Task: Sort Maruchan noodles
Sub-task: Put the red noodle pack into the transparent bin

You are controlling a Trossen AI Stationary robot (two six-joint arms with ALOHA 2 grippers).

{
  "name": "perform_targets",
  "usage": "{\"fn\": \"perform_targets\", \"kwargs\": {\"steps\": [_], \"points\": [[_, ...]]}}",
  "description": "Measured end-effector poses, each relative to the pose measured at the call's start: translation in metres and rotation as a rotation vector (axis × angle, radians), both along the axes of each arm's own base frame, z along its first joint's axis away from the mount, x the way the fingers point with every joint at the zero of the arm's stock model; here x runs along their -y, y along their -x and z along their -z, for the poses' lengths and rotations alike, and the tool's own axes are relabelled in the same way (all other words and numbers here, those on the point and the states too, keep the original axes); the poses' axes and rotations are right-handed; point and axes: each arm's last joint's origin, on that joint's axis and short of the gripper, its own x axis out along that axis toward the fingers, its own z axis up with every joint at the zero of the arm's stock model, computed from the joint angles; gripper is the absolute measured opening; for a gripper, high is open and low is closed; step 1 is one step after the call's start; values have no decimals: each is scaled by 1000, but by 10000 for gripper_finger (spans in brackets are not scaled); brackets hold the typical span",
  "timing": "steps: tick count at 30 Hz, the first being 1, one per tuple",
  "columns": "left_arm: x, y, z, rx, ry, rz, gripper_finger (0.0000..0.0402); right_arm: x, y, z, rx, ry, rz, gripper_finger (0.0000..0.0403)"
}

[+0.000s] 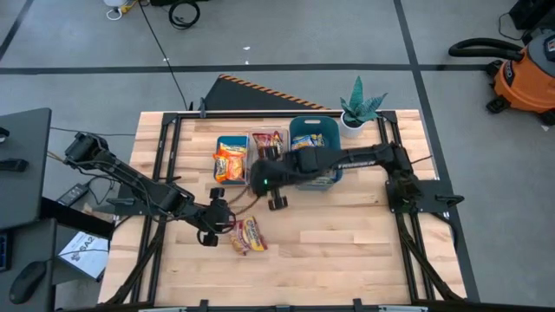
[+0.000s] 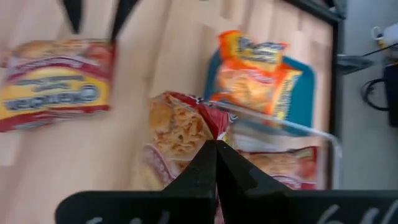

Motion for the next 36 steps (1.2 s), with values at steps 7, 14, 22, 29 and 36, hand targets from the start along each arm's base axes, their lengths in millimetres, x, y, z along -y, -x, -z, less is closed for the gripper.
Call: {"fn": "perform_targets", "kwargs": {"steps": [7, 14, 22, 29, 36], "points": [[0, 0, 0, 0, 19, -19, 164, 53, -8, -11, 72, 113, 69, 7], [0, 0, 0, -2, 46, -47, 164, 103, -7, -2, 43, 49, 110, 7], [0, 0, 0, -2, 54, -55, 164, 137, -4, 13, 40, -95, 82, 7], [0, 0, 0, -2, 72, -74, 164, 166, 4, 39, 6, -272, 48, 7], [0, 0, 0, -2, 71, -75, 164, 188, 7, 57, 21, -180, 229, 36]]}}
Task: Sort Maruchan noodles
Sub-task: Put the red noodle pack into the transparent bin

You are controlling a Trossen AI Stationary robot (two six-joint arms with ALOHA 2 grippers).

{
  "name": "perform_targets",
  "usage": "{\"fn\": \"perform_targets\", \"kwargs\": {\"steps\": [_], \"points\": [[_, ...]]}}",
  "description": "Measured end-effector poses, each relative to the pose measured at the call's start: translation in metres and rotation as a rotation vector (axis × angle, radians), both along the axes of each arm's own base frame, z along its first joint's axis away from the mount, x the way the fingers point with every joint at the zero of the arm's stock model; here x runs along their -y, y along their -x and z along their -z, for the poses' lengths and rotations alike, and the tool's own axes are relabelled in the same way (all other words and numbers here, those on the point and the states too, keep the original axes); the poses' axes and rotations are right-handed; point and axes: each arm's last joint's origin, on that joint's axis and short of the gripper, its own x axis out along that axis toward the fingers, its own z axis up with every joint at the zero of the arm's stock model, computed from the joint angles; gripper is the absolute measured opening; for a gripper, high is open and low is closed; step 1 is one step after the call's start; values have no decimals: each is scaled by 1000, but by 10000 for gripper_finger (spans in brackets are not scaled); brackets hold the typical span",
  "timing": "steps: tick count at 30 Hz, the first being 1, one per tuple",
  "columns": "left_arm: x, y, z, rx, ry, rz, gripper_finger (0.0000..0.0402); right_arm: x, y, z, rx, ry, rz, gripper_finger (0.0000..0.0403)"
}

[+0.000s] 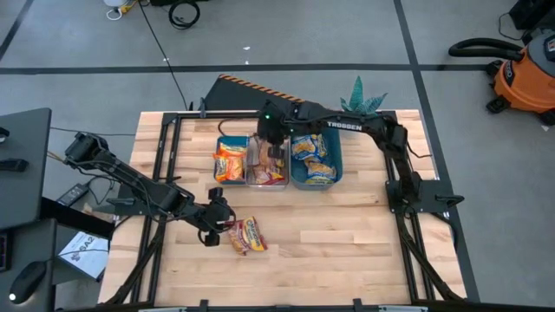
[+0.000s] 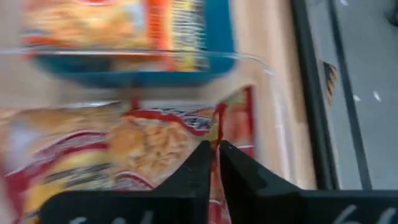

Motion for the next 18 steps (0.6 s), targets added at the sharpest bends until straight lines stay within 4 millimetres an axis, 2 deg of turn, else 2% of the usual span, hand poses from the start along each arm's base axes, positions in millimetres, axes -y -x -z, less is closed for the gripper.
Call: {"fn": "perform_targets", "kwargs": {"steps": [5, 9, 13, 18], "points": [[0, 0, 0, 0, -2, 0, 164, 12, 2, -6, 22, 56, 159, 82], [-1, 0, 0, 7, -14, -13, 164, 8, 3, -21, 42, 53, 175, 101], [-2, 3, 8, 1, -16, -27, 164, -18, -2, -41, 111, 23, 90, 104], [-3, 10, 24, 2, 27, -54, 164, -64, -7, -47, 124, -75, -49, 103]]}}
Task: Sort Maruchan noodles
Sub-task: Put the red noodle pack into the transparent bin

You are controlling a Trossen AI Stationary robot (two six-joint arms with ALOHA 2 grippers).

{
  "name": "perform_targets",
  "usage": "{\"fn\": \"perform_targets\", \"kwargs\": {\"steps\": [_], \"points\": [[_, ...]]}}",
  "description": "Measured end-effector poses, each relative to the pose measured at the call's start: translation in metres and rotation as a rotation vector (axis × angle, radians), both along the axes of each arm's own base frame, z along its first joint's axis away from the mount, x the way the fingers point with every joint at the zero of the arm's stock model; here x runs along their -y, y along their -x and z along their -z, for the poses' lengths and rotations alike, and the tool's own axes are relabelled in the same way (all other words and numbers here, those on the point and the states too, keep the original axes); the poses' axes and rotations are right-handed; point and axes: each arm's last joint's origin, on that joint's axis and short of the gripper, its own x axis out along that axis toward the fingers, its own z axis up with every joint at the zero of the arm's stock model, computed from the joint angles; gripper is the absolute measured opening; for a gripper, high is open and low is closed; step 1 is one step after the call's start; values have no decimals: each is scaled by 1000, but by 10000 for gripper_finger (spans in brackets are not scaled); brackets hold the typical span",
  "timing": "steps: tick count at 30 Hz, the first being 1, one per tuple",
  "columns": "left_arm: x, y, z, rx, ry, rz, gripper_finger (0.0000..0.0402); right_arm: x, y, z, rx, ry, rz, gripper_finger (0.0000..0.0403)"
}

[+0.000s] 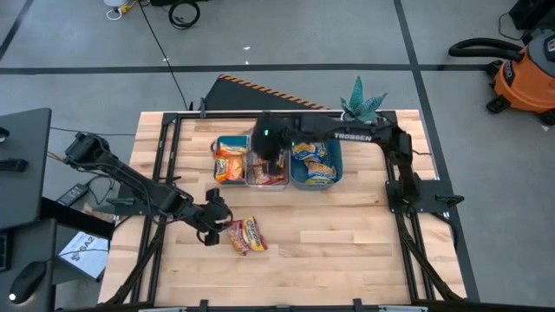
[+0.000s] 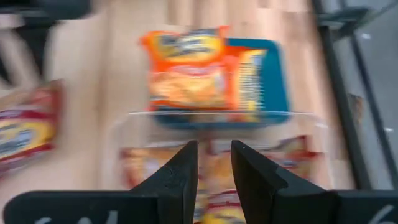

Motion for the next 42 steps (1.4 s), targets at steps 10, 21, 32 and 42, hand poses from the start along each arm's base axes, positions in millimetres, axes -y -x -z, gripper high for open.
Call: {"fn": "perform_targets", "kwargs": {"steps": [10, 21, 32, 42], "points": [[-1, 6, 16, 51, 86, -46, 164, -108, 5, 11, -146, 161, -85, 103], [0, 2, 42, -35, 27, -56, 164, -172, 31, 17, -266, 332, -44, 103], [4, -1, 48, -67, 47, 2, 124, -189, 41, 17, -275, 375, 0, 103], [4, -1, 47, -66, 18, 48, 9, -189, 42, 17, -281, 380, 0, 102]]}}
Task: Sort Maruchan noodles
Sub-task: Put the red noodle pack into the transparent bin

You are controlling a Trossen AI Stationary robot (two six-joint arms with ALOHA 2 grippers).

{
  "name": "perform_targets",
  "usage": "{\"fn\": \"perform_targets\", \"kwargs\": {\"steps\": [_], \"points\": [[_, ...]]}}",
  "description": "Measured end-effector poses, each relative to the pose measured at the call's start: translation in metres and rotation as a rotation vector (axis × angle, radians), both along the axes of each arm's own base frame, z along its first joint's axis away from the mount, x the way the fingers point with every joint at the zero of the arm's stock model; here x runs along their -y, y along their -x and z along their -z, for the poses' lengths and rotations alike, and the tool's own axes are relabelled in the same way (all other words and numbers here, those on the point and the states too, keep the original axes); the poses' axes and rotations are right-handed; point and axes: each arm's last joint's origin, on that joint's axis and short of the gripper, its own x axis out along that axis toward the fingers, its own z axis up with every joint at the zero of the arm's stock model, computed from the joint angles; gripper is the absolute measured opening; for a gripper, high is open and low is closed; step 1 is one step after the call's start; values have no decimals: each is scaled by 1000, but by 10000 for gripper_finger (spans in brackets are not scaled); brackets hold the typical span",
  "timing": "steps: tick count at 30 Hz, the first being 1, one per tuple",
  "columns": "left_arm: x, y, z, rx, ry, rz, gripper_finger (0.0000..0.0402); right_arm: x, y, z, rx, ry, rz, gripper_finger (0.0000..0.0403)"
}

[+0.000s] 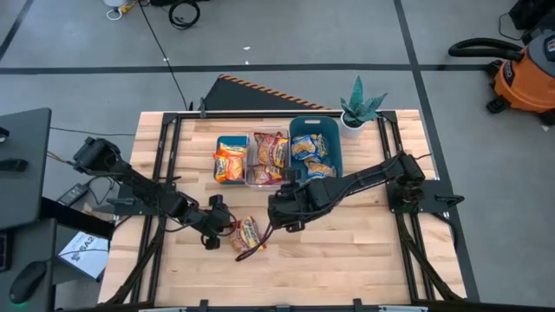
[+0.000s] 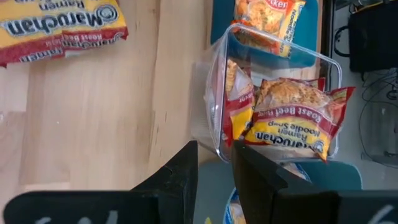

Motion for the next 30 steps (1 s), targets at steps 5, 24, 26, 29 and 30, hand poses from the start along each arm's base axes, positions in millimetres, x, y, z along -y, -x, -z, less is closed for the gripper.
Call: {"fn": "perform_targets", "kwargs": {"steps": [5, 24, 26, 29, 30], "points": [[2, -2, -9, 23, 14, 41, 7, 3, 9, -11, 16, 31, 27, 102], [-4, -18, -78, 266, -37, 187, 1, -13, 45, -54, 223, -101, 150, 86], [-5, -21, -84, 288, -47, 214, 1, -17, 49, -50, 224, -81, 167, 86], [-8, -25, -89, 305, -59, 239, 1, -22, 56, -47, 213, -58, 205, 86], [-10, -26, -90, 303, -59, 239, 1, -24, 59, -47, 212, -61, 215, 86]]}}
